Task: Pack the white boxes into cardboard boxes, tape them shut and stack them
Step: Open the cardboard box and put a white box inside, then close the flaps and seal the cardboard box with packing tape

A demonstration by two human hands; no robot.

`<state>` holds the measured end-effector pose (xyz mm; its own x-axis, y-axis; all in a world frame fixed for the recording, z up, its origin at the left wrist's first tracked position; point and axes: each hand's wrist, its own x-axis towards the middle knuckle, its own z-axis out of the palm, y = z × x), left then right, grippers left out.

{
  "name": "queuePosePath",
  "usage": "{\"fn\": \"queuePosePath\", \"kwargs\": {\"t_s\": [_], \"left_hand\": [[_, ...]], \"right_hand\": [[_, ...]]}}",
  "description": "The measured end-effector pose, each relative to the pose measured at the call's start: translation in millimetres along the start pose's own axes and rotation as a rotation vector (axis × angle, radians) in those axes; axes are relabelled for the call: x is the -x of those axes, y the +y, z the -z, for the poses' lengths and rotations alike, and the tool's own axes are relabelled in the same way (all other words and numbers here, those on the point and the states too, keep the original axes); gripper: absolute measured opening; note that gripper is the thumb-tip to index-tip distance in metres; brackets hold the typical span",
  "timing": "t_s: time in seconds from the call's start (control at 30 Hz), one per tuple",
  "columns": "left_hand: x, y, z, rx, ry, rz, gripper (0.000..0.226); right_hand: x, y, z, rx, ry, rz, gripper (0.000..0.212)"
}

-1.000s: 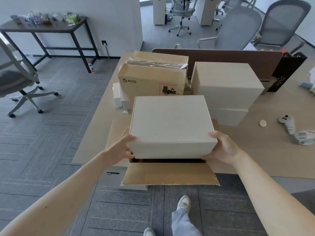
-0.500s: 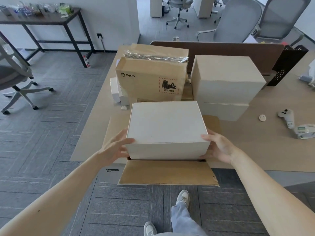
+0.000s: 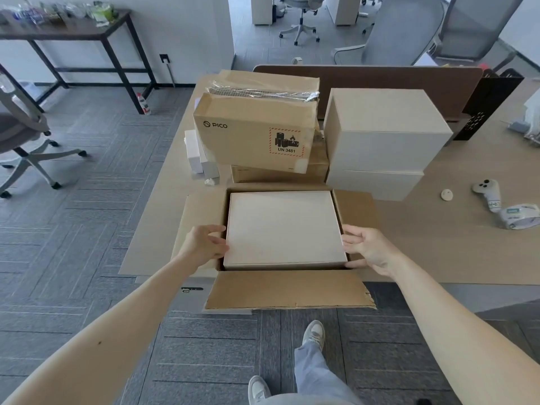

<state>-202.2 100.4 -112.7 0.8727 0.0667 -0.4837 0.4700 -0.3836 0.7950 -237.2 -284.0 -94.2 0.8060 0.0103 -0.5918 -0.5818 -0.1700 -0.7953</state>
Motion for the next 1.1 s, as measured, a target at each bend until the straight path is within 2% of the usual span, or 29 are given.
{"fn": "queuePosePath", "kwargs": {"t_s": [0.3, 0.4, 0.5, 0.57, 0.67, 0.73, 0.8, 0.93, 1.03, 1.1], "left_hand": [[-5, -2, 4, 0.028, 0.013, -0.004, 0.052], [-6, 0, 13, 0.045, 0.103, -0.015, 0.047], [-9, -2, 25, -0.143, 0.234, -0.052, 0.044], [-13, -6, 33, -0.245, 0.29, -0.024, 0.056], [-18, -11, 43, -0.32, 0.286, 0.084, 0.082], [-18, -11, 49, -0.317, 0.27, 0.13, 0.086], [-16, -9, 56, -0.266, 0.314, 0.127, 0.08], [-11, 11, 72, -0.103, 0.446, 0.047, 0.046], [-4, 38, 68, 0.029, 0.355, -0.058, 0.023], [1, 56, 54, 0.104, 0.261, -0.125, 0.016]], "right_hand": [[-8, 2, 11, -0.028, 0.081, 0.029, 0.056], [-9, 7, 23, -0.01, 0.194, 0.032, 0.048], [-11, 16, 38, 0.079, 0.371, 0.014, 0.045], [-14, 24, 48, 0.113, 0.445, -0.028, 0.05], [-16, 35, 61, 0.087, 0.441, -0.126, 0.061], [-18, 40, 65, 0.024, 0.437, -0.168, 0.062], [-18, 41, 69, -0.014, 0.467, -0.152, 0.056], [-11, 21, 79, -0.108, 0.557, -0.031, 0.029], [5, -7, 75, -0.199, 0.455, 0.104, 0.005], [11, -24, 63, -0.185, 0.358, 0.194, 0.006]]}}
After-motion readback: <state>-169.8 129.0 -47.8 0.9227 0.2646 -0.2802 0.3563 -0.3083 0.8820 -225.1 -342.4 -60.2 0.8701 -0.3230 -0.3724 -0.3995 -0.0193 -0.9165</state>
